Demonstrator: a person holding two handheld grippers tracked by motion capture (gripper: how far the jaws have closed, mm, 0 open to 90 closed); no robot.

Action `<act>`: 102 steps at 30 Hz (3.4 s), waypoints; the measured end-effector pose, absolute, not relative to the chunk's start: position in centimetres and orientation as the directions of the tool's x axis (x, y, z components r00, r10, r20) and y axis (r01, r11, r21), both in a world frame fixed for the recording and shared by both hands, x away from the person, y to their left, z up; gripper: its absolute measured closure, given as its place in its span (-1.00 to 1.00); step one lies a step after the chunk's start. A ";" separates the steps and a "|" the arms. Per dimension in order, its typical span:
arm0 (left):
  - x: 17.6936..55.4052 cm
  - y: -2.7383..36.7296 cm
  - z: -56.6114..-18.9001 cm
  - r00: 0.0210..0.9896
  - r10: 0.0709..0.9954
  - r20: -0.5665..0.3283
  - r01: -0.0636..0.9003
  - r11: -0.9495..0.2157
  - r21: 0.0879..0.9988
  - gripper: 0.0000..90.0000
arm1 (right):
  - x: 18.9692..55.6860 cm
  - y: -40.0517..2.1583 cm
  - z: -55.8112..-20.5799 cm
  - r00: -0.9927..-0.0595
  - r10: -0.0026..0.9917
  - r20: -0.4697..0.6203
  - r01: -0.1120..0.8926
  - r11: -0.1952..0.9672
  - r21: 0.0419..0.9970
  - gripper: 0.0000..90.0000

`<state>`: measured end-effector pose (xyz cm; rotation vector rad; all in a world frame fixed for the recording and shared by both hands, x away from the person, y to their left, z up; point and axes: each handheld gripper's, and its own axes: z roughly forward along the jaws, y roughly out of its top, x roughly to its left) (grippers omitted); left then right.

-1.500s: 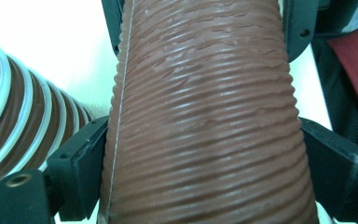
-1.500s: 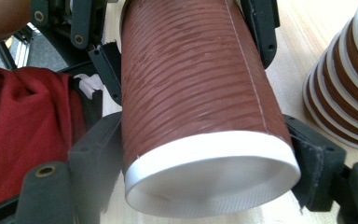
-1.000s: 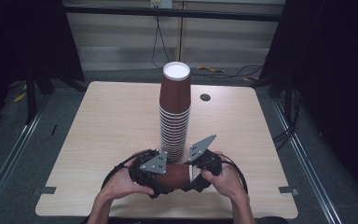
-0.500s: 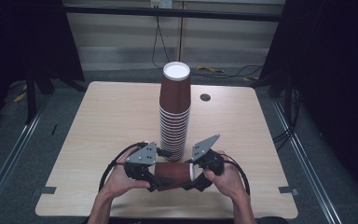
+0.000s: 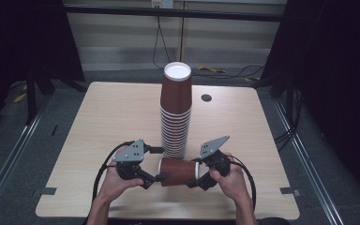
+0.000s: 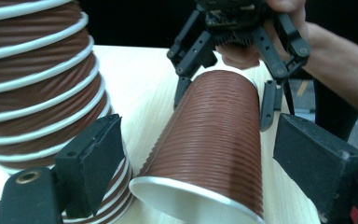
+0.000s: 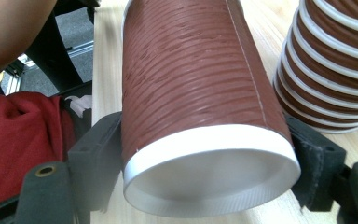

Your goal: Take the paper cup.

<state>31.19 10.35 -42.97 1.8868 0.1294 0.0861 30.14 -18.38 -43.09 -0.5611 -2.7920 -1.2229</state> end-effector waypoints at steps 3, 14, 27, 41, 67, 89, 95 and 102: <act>31.1 10.8 -43.2 0.988 0.150 -0.016 0.061 -0.296 0.953 -0.65 | 30.1 -18.5 -43.1 -0.930 0.321 0.181 0.349 0.609 0.712 -0.51; 31.1 12.1 -43.9 0.975 0.219 -0.037 0.095 -0.264 0.960 -0.65 | 30.0 -18.9 -43.5 -0.922 0.345 0.175 0.351 0.558 0.752 -0.51; 30.7 12.5 -44.4 0.971 0.235 -0.051 0.108 -0.239 0.965 -0.65 | 29.9 -20.3 -44.9 -0.913 0.348 0.213 0.357 0.428 0.831 -0.51; 30.4 12.2 -44.8 0.971 0.235 -0.055 0.108 -0.220 0.969 -0.66 | 29.7 -20.5 -46.1 -0.917 0.327 0.228 0.338 0.332 0.881 -0.51; 31.1 10.6 -45.5 0.973 0.210 -0.095 0.141 -0.216 0.966 -1.00 | 29.2 -20.2 -45.7 -0.939 0.276 0.208 0.283 0.269 0.921 -0.51; 31.5 9.1 -45.9 0.980 0.145 -0.137 0.163 -0.186 0.969 -1.00 | 29.2 -19.4 -45.8 -0.951 0.245 0.187 0.257 0.294 0.921 -0.51; 31.4 9.0 -45.8 0.981 0.142 -0.130 0.156 -0.188 0.970 -0.98 | 29.4 -19.3 -46.0 -0.952 0.235 0.199 0.265 0.297 0.917 -0.51; 31.5 9.4 -45.6 0.983 0.132 -0.128 0.150 -0.173 0.973 -0.91 | 29.6 -19.0 -46.4 -0.949 0.232 0.212 0.278 0.305 0.911 -0.53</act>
